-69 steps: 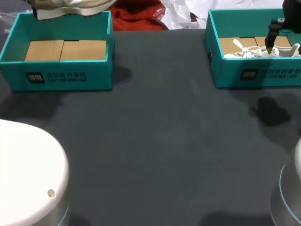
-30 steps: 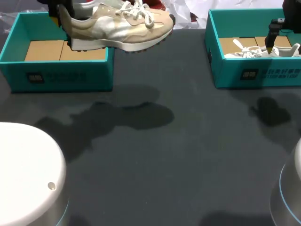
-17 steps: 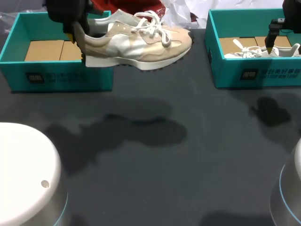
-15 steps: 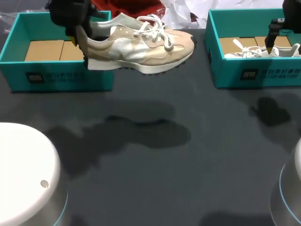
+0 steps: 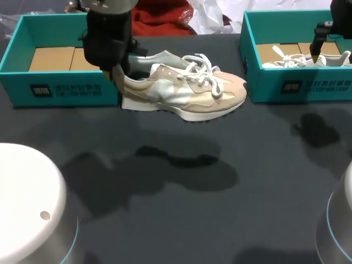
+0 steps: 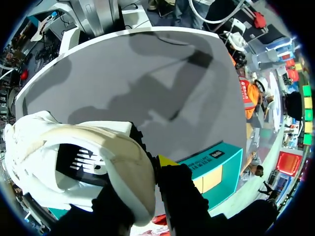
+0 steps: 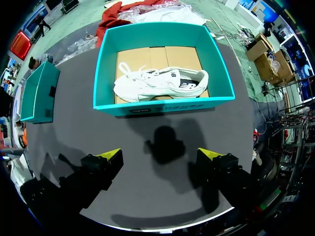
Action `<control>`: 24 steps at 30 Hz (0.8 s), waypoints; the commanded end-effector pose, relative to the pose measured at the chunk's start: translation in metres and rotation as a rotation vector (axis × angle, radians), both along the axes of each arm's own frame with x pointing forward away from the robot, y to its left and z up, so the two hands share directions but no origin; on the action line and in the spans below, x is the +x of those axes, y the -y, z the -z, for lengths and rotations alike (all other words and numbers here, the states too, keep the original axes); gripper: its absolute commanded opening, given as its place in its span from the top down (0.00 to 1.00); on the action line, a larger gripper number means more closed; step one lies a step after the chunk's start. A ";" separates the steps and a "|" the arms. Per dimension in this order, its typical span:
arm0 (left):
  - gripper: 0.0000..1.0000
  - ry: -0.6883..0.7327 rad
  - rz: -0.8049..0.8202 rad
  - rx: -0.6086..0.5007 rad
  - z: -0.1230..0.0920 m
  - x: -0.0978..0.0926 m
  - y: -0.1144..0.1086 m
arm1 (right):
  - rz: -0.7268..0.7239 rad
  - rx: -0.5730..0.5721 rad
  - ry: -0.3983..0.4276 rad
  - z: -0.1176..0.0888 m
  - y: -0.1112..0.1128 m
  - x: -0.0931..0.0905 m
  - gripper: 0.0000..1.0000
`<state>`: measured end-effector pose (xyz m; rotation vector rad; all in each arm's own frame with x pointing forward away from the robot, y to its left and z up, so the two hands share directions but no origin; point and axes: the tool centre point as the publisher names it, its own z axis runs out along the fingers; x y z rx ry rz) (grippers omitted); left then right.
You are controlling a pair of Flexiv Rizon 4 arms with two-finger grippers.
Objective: Take the shoe out of the shoebox, open the shoe tongue, remove and reinsert the insole, then place the shoe into the shoebox
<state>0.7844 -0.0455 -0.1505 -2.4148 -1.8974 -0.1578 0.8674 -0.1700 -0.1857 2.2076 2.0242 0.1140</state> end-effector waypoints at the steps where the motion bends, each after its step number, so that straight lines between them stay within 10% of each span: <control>1: 1.00 0.003 0.008 -0.006 0.015 -0.009 0.004 | 0.000 0.001 0.001 0.000 0.000 -0.001 0.00; 24: 1.00 -0.056 -0.093 0.017 0.115 -0.058 0.039 | 0.000 0.001 0.001 0.000 0.000 -0.001 0.00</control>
